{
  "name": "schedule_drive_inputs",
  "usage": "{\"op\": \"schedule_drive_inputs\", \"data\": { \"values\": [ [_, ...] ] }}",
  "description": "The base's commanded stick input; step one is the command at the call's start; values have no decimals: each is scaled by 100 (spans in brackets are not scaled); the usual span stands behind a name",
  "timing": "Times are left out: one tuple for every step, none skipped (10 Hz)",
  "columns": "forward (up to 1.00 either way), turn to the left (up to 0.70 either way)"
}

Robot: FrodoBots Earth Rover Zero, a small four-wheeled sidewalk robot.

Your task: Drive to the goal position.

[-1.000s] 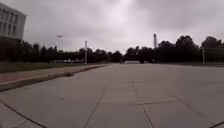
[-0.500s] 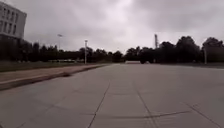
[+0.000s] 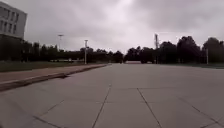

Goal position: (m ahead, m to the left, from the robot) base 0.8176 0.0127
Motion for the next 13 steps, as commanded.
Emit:
{"op": "schedule_drive_inputs", "data": {
  "values": [
    [70, 0],
    [70, 0],
    [70, 0],
    [70, 0],
    [70, 0],
    [70, 0],
    [70, 0],
    [70, 0],
    [70, 0],
    [70, 0],
    [70, 0],
    [70, 0],
    [70, 0]
  ]
}}
